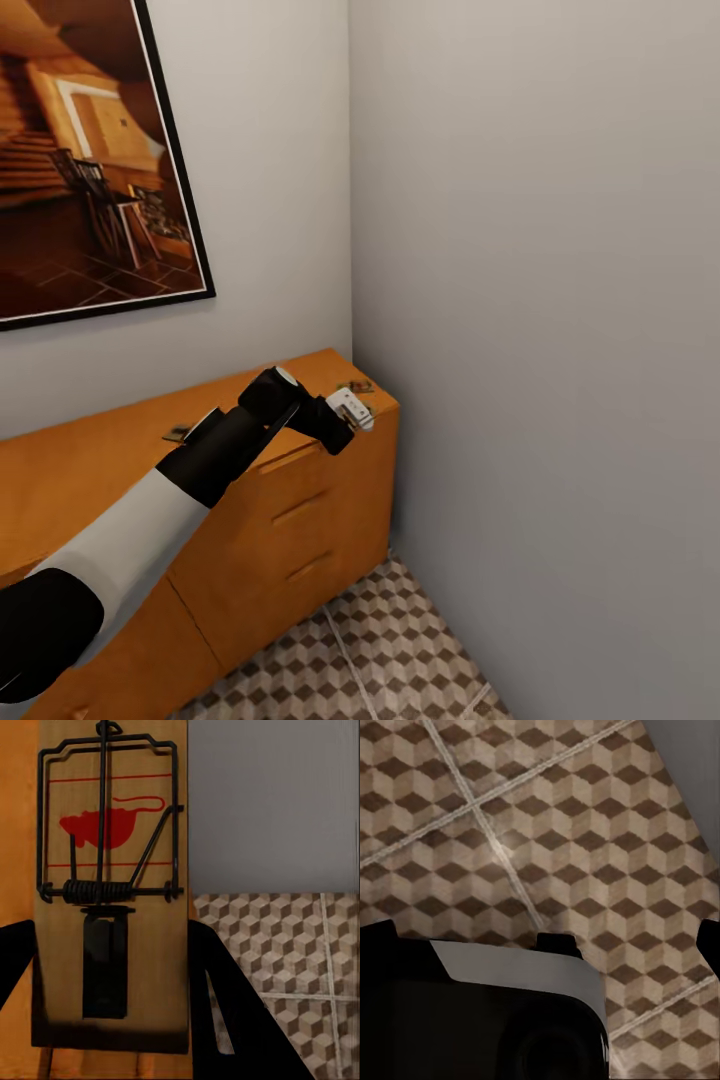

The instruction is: Take the four mousetraps from the cabinet in the bathroom and place them on the bathroom floor. Make sure all four end up on the same floor surface, and ensure that at least two of them are either under or directly next to the same bathroom sink.

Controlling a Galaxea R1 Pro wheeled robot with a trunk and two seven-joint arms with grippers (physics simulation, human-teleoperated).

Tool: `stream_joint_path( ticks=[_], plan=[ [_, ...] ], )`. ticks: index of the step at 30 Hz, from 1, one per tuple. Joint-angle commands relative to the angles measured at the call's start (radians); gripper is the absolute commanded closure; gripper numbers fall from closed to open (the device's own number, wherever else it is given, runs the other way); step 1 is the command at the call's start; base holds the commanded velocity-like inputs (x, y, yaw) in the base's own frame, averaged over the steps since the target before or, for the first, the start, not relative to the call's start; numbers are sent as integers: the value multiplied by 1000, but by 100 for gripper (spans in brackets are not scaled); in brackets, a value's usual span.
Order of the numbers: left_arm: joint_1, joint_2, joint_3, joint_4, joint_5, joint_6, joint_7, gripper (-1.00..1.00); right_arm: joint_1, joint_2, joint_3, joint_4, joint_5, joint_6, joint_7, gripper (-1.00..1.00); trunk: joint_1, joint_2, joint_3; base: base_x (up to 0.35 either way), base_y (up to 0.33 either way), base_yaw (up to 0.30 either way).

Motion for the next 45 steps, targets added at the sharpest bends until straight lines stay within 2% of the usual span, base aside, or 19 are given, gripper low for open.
stream_joint_path(
  ticks=[1,14,21,23,30,31,34,35,38,42,45],
  plan=[
    [-1,1,-2,-1,-13,0,-11,100,0,0,3,1,7,-2,-7,-100,-1,-1,-1,-333,0,0],
    [-1,2,-5,16,-10,0,-11,100,-1,0,3,1,7,-2,-7,-100,-1,-1,-1,-332,0,0],
    [3,-4,-12,107,-11,-4,-10,100,-1,0,3,1,7,-2,-7,-100,-1,-1,-1,-115,0,0],
    [21,-6,-16,150,-11,-8,-10,100,0,0,3,1,7,-3,-7,-100,-1,-1,-1,-12,0,0],
    [79,-6,-18,212,-12,-13,-6,100,-1,0,3,1,7,-3,-7,-100,-1,-1,-1,-3,0,0],
    [99,-6,-18,244,-14,-22,-5,100,0,1,3,1,7,-3,-7,-100,-1,-1,-1,0,0,0],
    [135,-6,-18,301,-14,-69,-4,100,-1,0,3,1,7,-3,-7,-100,-1,-1,-1,0,0,0],
    [163,-6,-18,339,-14,-123,-4,100,-1,1,4,1,7,-3,-7,-100,-1,-1,-1,0,0,0],
    [212,-6,-18,403,-14,-209,-4,100,0,0,4,1,7,-3,-7,-100,-1,-1,-1,0,0,0],
    [264,-6,-18,500,-11,-298,-1,100,0,0,4,1,7,-3,-7,-100,-1,-1,-1,0,0,0],
    [293,-13,-17,586,-7,-395,45,100,0,0,4,1,8,-3,-7,-100,-1,-1,-1,0,0,0]
  ],
)
